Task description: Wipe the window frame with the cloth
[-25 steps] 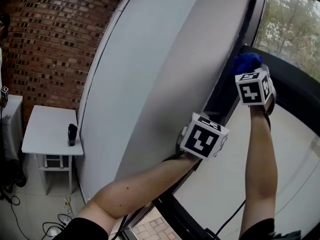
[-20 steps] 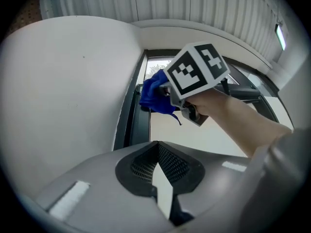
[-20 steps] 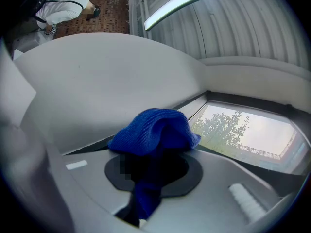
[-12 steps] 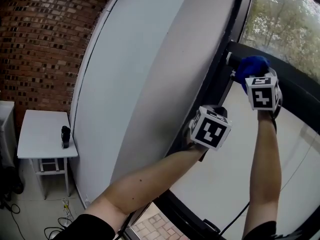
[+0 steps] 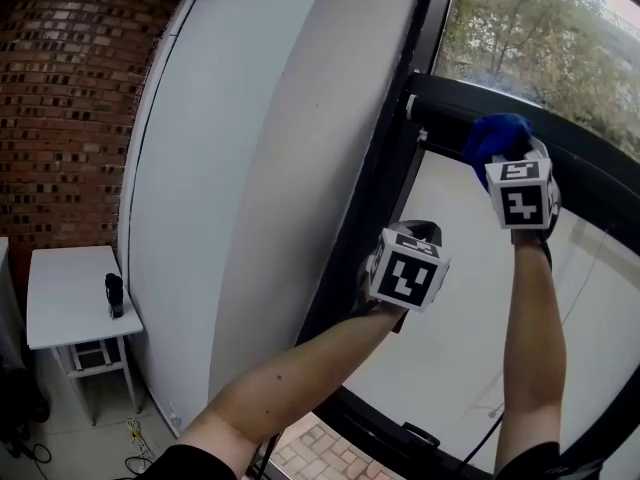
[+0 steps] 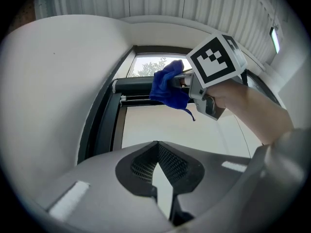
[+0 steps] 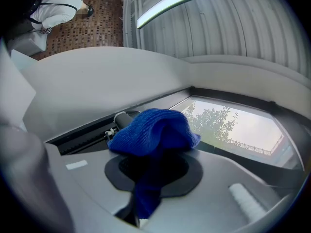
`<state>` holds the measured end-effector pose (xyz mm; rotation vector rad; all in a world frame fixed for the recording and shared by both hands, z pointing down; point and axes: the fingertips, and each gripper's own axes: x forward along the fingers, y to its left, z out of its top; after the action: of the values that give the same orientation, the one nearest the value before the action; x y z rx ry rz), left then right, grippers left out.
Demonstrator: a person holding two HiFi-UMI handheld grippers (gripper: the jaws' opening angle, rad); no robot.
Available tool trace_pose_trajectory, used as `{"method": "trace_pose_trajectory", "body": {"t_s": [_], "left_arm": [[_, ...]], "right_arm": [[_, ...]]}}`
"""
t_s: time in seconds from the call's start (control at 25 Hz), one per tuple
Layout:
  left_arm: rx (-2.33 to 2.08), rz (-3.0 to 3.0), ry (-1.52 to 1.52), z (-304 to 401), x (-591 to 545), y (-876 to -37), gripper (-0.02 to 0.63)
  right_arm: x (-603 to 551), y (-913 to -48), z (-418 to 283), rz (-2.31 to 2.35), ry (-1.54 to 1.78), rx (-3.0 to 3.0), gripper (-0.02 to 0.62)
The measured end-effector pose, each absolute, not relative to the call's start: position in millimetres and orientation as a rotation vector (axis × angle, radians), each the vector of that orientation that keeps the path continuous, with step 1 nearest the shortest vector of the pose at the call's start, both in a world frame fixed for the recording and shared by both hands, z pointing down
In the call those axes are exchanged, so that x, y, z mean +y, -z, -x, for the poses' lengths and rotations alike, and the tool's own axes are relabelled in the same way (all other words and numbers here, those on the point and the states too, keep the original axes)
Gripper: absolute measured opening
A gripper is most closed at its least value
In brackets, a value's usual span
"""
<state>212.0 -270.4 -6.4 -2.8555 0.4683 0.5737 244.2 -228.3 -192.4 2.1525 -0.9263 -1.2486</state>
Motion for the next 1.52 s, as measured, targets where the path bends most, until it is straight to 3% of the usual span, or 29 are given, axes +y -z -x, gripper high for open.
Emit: {"method": "trace_pose_trajectory", "body": {"t_s": [0.72, 1.52], "left_arm": [[0.110, 2.844, -0.616, -249, -156, 9, -0.006], [0.037, 2.829, -0.662, -315, -56, 21, -0.006]], "right_arm": [[-97, 195, -293, -2.292, 1.157, -0.814, 0.074], [15, 194, -329, -2.263, 1.208, -0.780, 0.074]]}}
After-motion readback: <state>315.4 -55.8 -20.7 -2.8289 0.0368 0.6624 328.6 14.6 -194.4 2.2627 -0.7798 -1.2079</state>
